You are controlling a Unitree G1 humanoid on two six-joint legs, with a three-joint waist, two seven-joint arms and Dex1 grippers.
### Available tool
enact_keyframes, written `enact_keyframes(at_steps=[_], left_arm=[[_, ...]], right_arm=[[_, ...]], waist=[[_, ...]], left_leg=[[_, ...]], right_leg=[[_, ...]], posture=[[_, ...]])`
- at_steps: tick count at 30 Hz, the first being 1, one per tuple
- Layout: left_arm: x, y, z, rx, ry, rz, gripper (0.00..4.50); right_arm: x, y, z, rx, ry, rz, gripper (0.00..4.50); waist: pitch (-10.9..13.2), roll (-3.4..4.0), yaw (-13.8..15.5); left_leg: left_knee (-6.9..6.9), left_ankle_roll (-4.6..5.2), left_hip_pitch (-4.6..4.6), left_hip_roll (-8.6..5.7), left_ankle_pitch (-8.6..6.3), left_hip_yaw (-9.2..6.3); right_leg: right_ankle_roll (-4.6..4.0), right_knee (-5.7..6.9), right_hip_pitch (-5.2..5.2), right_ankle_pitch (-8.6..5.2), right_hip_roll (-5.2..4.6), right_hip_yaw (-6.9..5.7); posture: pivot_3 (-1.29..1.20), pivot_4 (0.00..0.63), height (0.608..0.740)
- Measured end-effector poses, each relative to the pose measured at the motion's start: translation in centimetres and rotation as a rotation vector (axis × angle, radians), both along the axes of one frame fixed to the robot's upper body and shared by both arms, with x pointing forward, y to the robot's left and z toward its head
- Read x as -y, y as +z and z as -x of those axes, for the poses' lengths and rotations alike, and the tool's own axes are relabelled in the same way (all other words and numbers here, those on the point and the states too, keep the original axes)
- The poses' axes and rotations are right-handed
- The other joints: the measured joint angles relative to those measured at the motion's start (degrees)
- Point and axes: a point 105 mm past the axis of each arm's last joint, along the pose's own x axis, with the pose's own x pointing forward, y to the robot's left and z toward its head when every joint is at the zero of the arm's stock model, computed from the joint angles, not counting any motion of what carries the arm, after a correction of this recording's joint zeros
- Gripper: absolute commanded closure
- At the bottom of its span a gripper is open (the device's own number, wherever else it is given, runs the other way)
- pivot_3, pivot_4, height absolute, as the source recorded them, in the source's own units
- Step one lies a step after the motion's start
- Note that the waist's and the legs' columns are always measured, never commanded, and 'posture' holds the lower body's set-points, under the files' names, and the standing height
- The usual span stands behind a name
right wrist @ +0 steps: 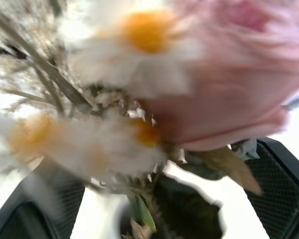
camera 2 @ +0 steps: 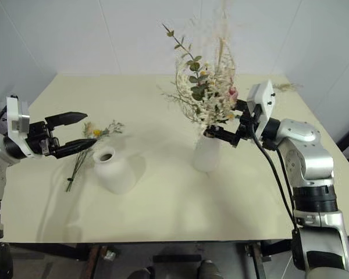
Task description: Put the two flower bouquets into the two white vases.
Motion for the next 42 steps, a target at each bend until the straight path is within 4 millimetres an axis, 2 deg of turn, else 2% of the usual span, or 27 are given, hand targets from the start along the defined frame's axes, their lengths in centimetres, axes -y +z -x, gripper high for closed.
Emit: enact_keyframes(at_steps=[2, 4, 7, 12, 15, 19, 24, 31, 35, 39, 42], left_arm=[[0.0, 0.0, 0.0, 0.001, 0.002, -0.001, 0.00], [0.0, 0.0, 0.0, 0.003, 0.002, -0.002, 0.00], [-0.2, -0.2, 0.0, -0.003, 0.008, 0.000, 0.00], [-1.0, -1.5, 0.5, -0.040, 0.038, 0.009, 0.00], [-1.2, -1.4, 0.5, -0.039, 0.041, 0.001, 0.00], [-1.1, -1.0, 0.4, -0.027, 0.035, 0.000, 0.00], [-1.1, -0.6, 0.1, -0.009, 0.040, -0.004, 0.00], [-1.9, -1.3, -1.1, -0.036, 0.109, -0.036, 0.00], [-2.7, -1.2, -1.8, -0.051, 0.172, -0.059, 0.00], [-4.9, -0.7, -2.1, -0.101, 0.278, -0.118, 0.00], [-5.7, -0.4, -2.3, -0.133, 0.323, -0.136, 0.00]], right_arm=[[-0.1, 1.1, -0.3, 0.008, 0.018, 0.024, 0.01], [-0.2, 1.3, -0.5, -0.005, 0.042, 0.048, 0.01], [0.5, -0.2, -0.4, -0.078, 0.064, 0.104, 0.01], [3.3, -2.2, 0.8, -0.190, 0.060, 0.150, 0.01], [3.4, -2.6, 2.1, -0.233, 0.113, 0.167, 0.01], [3.6, -1.8, 2.4, -0.182, 0.108, 0.166, 0.01], [5.4, -1.4, 2.3, -0.151, 0.029, 0.183, 0.01], [6.9, -2.3, 2.2, -0.094, -0.031, 0.259, 0.01], [7.4, -2.5, 2.1, -0.066, -0.047, 0.276, 0.01], [8.8, -2.5, 2.6, -0.059, -0.087, 0.262, 0.01], [8.9, -2.8, 2.8, -0.053, -0.092, 0.257, 0.01]], waist=[[0.0, 0.00, 0.0], [0.0, 0.00, 0.0], [0.0, 0.00, 0.1], [0.0, 0.00, 0.3], [0.0, 0.01, 0.2], [0.0, 0.01, -0.1], [0.0, 0.03, 0.2], [0.0, 0.03, 0.1], [0.0, 0.03, 0.0], [0.0, 0.03, 0.1], [0.0, 0.02, 0.1]], left_leg=[[-0.03, 0.00, 0.01, 0.06, 0.00, -0.03], [-0.05, 0.00, 0.02, 0.06, 0.00, -0.03], [-0.04, 0.01, -0.03, 0.03, -0.03, -0.01], [-0.04, 0.04, -0.08, 0.03, -0.08, -0.01], [0.00, 0.04, -0.06, 0.04, -0.07, -0.01], [0.01, 0.01, 0.05, 0.04, -0.05, 0.03], [0.03, -0.01, 0.04, 0.02, -0.04, 0.02], [0.04, -0.01, 0.03, 0.02, -0.04, 0.03], [0.03, -0.01, 0.03, 0.02, -0.04, 0.03], [0.03, 0.00, 0.02, 0.01, -0.04, 0.03], [0.05, 0.00, 0.04, 0.01, -0.04, 0.02]], right_leg=[[-0.02, 0.01, 0.00, -0.01, 0.05, -0.04], [-0.02, -0.01, 0.00, -0.01, 0.05, -0.04], [-0.01, -0.08, 0.00, -0.01, 0.02, -0.03], [0.01, -0.15, 0.00, -0.02, 0.02, -0.04], [0.02, -0.09, 0.00, -0.02, 0.02, -0.03], [0.01, 0.06, 0.01, -0.02, 0.03, 0.00], [0.01, 0.07, 0.01, -0.02, 0.02, 0.00], [0.02, 0.05, 0.01, -0.02, 0.02, 0.00], [0.02, 0.09, 0.00, -0.02, 0.02, 0.00], [0.04, 0.08, 0.01, -0.04, 0.02, 0.00], [0.04, 0.15, 0.01, -0.04, 0.03, 0.00]], posture=[[0.00, 0.150, 0.740], [0.00, 0.150, 0.740], [0.00, 0.150, 0.740], [0.00, 0.150, 0.740], [0.00, 0.150, 0.740], [0.00, 0.150, 0.740], [0.00, 0.150, 0.740], [0.00, 0.150, 0.740], [0.00, 0.150, 0.740], [0.00, 0.150, 0.740], [0.00, 0.150, 0.740]])
